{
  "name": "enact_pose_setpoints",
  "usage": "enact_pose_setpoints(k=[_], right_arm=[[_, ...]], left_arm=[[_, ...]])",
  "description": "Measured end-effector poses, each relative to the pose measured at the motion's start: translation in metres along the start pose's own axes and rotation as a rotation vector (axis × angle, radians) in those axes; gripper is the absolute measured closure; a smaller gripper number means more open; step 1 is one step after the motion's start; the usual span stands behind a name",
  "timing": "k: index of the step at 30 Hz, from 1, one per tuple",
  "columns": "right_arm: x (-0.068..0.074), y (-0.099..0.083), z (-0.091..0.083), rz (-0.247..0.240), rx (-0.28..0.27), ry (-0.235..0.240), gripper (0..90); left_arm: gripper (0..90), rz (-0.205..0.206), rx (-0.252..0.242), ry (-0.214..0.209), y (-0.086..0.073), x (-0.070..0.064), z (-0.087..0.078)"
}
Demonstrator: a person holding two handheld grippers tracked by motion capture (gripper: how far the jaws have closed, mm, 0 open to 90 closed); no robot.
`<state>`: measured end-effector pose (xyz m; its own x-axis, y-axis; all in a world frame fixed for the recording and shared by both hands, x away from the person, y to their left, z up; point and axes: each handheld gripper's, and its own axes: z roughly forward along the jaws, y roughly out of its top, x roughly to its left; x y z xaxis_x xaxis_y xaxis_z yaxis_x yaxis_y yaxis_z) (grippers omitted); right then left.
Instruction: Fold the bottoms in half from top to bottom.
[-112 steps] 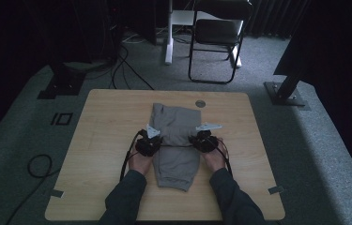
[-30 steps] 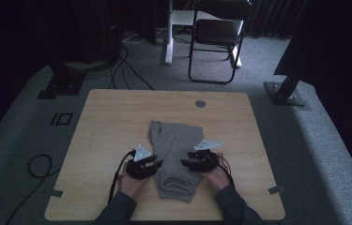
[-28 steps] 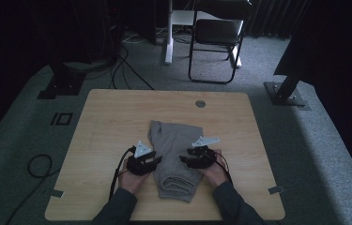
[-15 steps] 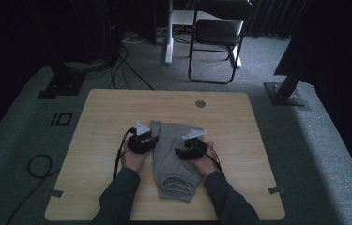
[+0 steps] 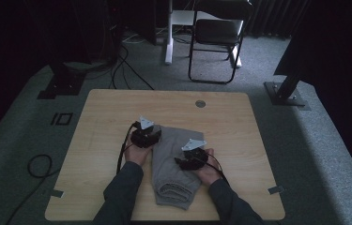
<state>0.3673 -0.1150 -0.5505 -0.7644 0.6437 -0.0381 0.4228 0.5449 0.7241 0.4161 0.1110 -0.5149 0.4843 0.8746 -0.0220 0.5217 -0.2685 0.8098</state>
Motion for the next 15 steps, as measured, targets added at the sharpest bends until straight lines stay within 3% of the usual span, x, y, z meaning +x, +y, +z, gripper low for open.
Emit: enact_pose_setpoints(k=[5,8,10,12,15], right_arm=[[0.004,-0.002,-0.002,-0.006,-0.005,0.011,43.0],[0.004,-0.002,-0.003,-0.009,-0.004,0.017,43.2],[0.003,-0.003,-0.003,-0.011,-0.004,0.022,43.4],[0.003,-0.003,-0.004,-0.011,-0.004,0.026,44.0],[0.002,-0.005,-0.005,-0.009,-0.007,0.035,45.2]], left_arm=[[55.2,0.010,0.007,0.016,0.006,-0.005,0.010],[55.3,0.028,0.051,0.045,0.005,-0.009,0.021],[63.4,0.034,0.084,0.060,0.002,-0.009,0.023],[79.3,0.001,0.102,0.086,-0.001,-0.003,0.021],[84.0,-0.043,0.112,0.112,-0.008,0.011,0.015]])
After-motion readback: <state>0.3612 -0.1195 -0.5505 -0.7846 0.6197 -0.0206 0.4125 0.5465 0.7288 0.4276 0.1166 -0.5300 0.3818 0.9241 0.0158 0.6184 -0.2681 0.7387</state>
